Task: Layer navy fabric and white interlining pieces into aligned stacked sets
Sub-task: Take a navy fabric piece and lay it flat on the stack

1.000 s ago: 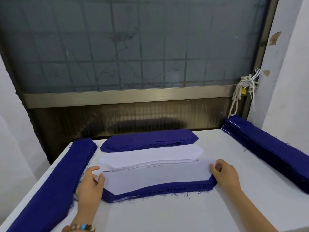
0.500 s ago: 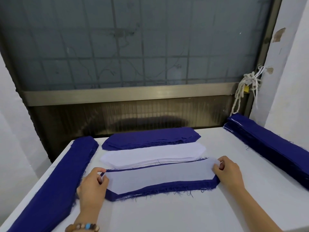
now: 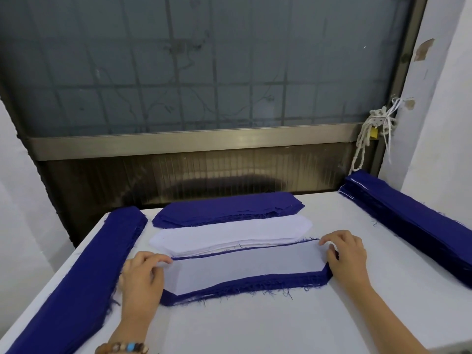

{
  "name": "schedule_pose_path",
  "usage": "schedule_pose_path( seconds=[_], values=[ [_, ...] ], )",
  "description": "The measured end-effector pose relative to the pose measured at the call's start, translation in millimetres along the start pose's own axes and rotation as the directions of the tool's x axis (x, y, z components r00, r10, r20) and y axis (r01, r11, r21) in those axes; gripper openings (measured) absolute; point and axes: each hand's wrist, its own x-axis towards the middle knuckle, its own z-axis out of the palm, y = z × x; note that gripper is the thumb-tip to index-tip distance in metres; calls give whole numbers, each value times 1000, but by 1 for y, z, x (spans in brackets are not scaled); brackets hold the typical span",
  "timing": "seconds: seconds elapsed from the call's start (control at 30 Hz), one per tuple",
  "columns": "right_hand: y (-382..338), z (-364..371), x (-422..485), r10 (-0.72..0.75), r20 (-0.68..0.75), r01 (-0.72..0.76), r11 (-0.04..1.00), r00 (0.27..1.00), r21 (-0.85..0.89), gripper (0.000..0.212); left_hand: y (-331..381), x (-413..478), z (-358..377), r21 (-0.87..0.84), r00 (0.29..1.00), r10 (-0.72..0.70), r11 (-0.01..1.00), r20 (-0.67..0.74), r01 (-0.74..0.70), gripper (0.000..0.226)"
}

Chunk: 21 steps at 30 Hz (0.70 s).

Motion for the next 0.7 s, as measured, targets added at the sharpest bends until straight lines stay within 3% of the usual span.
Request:
schedule_pose_path(
  seconds=[0.13, 0.27, 0.47, 0.7],
  values=[
    [-3, 1, -3, -62, 98, 68, 996, 993, -57, 41, -1, -4, 0, -124, 998, 51, 991, 41, -46, 50],
    [-5, 0, -4, -90, 93, 99, 989, 992, -107, 37, -2, -3, 1, -140, 999, 24, 990, 44, -18, 49],
    [-9, 0, -2, -97, 77, 110, 976, 992, -190, 34, 5, -1, -2, 71, 998, 15, 997, 61, -19, 48],
    [-22, 0, 20, -133, 143, 170, 942, 981, -291, 34, 23, 30, -4, 298, 973, -22, 953, 228, -48, 49]
  ],
)
